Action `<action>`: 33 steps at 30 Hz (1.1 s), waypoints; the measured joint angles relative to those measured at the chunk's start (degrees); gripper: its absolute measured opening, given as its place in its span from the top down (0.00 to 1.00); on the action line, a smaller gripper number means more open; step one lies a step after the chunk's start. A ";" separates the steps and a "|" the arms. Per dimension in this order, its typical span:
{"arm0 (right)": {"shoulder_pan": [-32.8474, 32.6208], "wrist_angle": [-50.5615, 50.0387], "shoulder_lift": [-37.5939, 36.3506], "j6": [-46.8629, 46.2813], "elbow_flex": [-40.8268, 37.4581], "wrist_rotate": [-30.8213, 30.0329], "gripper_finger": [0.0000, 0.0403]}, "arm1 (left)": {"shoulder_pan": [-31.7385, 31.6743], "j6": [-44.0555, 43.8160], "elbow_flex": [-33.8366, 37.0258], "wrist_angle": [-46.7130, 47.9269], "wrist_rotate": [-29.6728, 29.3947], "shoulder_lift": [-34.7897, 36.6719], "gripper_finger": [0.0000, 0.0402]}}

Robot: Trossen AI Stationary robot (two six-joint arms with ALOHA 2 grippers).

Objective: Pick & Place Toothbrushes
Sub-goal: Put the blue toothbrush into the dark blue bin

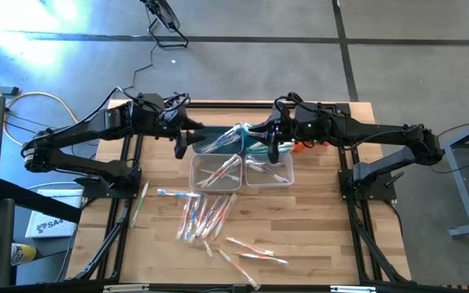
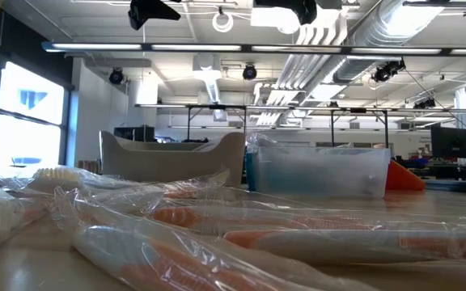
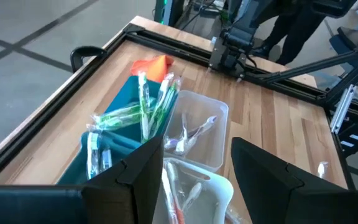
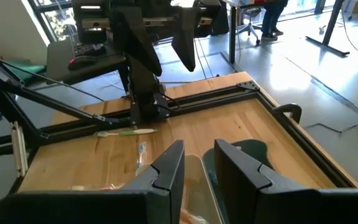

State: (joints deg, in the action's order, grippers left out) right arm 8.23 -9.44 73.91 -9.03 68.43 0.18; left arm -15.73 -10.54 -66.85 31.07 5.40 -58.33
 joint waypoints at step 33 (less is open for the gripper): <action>0.00 4.32 -2.40 0.09 -0.01 3.37 0.80 | 0.00 -4.58 7.96 6.16 0.07 18.09 0.54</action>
State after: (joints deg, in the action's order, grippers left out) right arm 8.23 -5.12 71.51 -8.95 68.42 3.55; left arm -15.73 -15.12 -58.89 37.22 5.47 -40.24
